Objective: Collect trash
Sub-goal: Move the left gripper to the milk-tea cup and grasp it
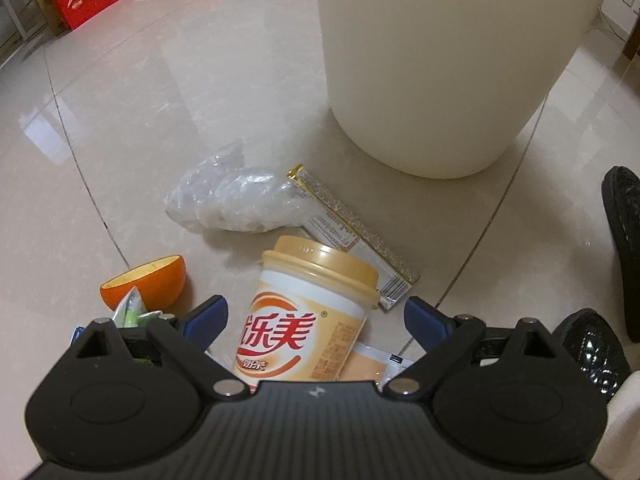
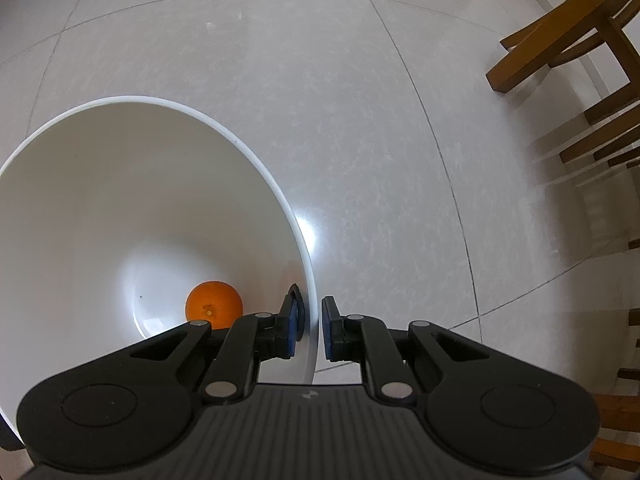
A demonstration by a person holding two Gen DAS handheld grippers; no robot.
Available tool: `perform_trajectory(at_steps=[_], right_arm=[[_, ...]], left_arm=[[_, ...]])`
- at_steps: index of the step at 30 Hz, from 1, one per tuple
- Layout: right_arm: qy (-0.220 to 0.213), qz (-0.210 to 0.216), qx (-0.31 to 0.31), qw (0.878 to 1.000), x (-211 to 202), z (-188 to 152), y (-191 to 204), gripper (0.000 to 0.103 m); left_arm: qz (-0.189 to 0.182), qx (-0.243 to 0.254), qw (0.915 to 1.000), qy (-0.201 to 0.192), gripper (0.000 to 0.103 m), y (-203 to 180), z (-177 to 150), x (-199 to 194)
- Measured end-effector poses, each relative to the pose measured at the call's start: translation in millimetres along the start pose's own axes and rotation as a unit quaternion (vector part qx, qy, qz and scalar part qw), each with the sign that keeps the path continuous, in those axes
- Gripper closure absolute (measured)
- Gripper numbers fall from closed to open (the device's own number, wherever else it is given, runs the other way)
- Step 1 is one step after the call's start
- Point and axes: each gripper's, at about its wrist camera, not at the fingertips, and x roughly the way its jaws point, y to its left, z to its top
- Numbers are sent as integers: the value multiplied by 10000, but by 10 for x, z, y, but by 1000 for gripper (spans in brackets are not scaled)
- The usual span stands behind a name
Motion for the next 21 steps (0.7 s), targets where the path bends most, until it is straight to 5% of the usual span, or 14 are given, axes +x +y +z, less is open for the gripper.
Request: perform_trajectory(at_steps=[21], right_arm=[[-41,51,228,9997,17,-91,-53,88]], left_arm=[[-92,414,9986,307,9,78,-35,181]])
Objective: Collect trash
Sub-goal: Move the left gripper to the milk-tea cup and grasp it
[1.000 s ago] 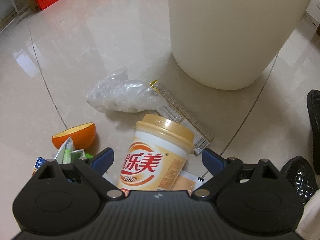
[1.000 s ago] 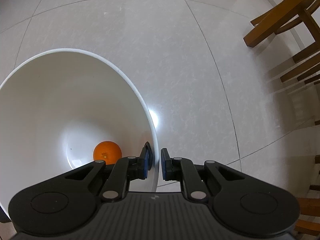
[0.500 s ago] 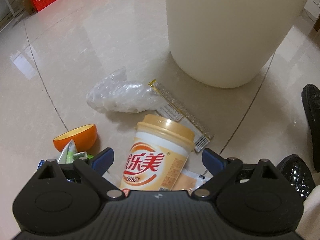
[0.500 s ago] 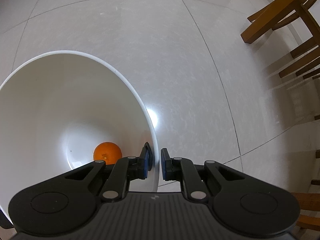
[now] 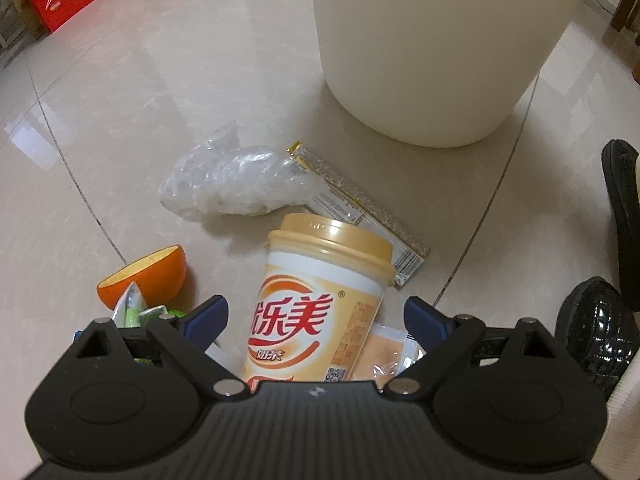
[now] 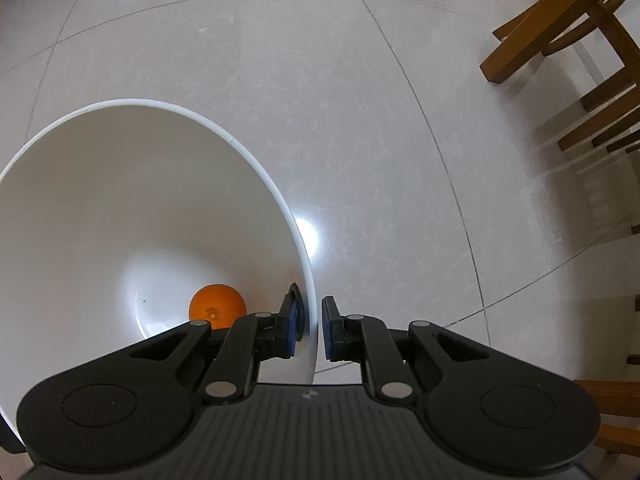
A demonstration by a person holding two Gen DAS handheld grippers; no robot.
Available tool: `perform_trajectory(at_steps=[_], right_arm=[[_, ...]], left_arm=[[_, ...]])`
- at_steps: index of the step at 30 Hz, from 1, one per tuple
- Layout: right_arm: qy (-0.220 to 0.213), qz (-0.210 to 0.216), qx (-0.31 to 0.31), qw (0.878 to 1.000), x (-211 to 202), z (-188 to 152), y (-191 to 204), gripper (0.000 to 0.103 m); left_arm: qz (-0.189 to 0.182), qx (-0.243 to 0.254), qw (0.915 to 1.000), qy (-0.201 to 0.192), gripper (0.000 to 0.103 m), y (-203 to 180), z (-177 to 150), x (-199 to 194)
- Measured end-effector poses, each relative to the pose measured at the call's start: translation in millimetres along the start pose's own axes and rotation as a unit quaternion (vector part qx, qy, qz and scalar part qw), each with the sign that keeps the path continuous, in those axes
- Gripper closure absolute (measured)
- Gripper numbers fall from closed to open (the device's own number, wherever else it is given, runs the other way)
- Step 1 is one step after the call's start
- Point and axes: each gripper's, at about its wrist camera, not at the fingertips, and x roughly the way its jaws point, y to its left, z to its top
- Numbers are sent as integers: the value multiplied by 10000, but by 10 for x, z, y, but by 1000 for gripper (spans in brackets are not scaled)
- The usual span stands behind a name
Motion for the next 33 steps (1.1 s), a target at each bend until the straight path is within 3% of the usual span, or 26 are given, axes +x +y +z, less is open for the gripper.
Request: perform_trajectory(at_steps=[9,22,33], right_arm=[[27,-56,-35,10000,-13,0,54,89],[93,1,21,10000,1,20,-1,91],[96,-45,-7,9999,29,21,40,90]], left_arm=[[-70,80,9999,133,11,31,16,91],[-180,-35,9993,311,27,78,93,255],[-190,-169,9995,212,27,80,118,255]])
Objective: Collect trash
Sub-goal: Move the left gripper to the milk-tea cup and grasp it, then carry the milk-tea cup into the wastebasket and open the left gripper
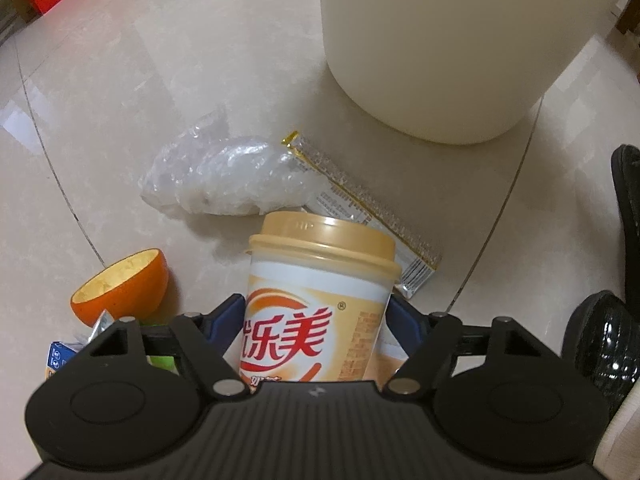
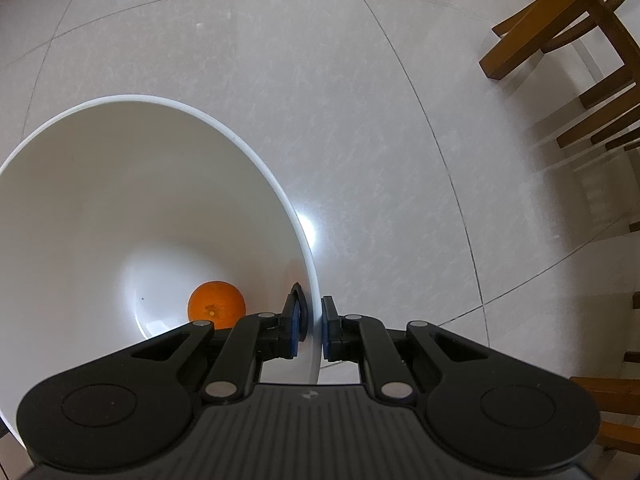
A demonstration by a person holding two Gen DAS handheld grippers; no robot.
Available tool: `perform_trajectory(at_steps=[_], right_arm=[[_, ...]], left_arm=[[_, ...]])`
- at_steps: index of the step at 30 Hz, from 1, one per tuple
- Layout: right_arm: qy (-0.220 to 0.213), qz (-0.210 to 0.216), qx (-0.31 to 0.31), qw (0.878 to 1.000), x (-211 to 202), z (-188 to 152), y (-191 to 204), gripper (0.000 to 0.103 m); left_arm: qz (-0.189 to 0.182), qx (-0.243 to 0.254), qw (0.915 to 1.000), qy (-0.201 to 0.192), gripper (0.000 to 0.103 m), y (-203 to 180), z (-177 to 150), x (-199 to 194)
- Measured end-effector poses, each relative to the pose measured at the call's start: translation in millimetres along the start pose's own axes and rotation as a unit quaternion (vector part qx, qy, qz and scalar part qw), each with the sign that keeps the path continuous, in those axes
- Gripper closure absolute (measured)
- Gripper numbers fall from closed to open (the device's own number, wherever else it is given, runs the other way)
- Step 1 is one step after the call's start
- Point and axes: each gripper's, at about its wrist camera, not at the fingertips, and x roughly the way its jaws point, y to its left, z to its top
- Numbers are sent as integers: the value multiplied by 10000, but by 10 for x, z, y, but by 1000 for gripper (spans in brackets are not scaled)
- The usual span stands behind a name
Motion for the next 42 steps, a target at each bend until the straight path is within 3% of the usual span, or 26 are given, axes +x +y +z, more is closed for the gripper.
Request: perform_trajectory(at_steps=[10,23,28,34,38,41,42], right_arm=[[-8,-99,-44,9999,-12,-19,56,89],[-43,-186,-70,9998,-22,-31,72,88],[-51,-200,-83,9998,-26,-38,87,88],[-76,-174,-101,9998,-20,-25,67,88],[-78,-171,-87,9998,-16,-23,54,88],[-83,-174,-90,9998,-17,-36,66,88],[-81,-171,-91,9998,-16,-33,67,88]], left_arm=[[-104,-172,9997,-129,29,35,87,-448],[-125,-103,9996,-237,30,52,375,-1426],[-213,13,9986,-491,30,49,747,-2033],[-524,79,9896,-1336,30,-46,1493,-2681],[-837,81,9828,-1642,30,-205,1905,-2718],[-895,142,9814,-1693,29,-388,2024,-2582],[-865,154,9822,-1661,23,-430,2047,-2531]])
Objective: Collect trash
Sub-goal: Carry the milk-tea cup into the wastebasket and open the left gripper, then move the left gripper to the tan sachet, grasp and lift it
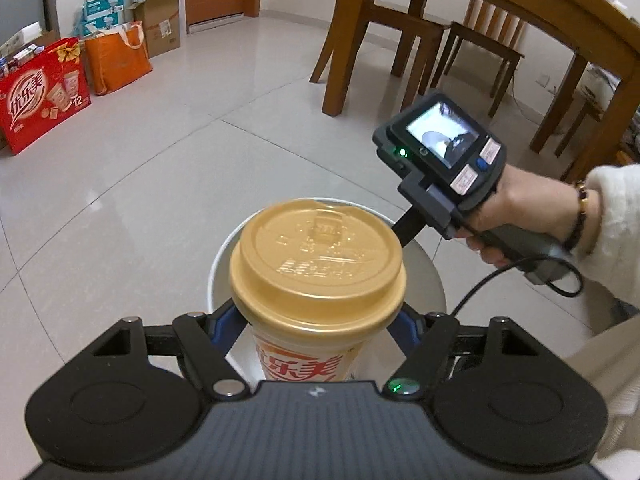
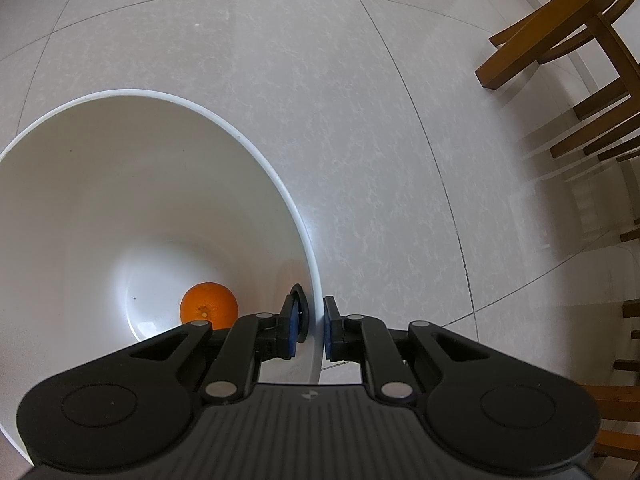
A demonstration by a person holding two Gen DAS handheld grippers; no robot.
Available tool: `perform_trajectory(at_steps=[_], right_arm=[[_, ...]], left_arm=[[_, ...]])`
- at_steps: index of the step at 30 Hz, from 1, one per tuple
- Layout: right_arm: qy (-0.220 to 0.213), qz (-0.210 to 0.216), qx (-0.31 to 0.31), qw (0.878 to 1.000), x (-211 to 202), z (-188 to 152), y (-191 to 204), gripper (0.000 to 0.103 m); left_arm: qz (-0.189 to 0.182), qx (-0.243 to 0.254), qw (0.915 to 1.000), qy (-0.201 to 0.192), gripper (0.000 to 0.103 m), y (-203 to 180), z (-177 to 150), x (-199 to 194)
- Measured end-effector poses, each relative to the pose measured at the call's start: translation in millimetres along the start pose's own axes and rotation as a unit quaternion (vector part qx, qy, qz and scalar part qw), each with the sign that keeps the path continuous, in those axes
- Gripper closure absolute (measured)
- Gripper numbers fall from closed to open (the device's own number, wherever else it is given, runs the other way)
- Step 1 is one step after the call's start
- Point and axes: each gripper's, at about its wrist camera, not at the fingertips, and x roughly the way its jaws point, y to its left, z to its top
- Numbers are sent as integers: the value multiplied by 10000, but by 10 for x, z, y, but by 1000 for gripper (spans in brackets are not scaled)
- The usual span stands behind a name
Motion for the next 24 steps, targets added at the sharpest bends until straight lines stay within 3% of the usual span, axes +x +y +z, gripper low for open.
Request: perform_trajectory(at_steps=[1,3,19,24], right_arm=[[3,10,10,10000,3,3,-2,88],[7,39,32,10000,2,6,-12,88],[-34,70,28,10000,8,-4,-62,88],[-23,56,55,10000,8,5,-45,88]], left_arm=[[35,-14,10000,20,14,-23,-4,48],[37,-82,9999,-43,10,-23,-65,79],[240,-801,9965,70,6,286,-643,58],[402,-998,9941,-130,3,359,-942,61]])
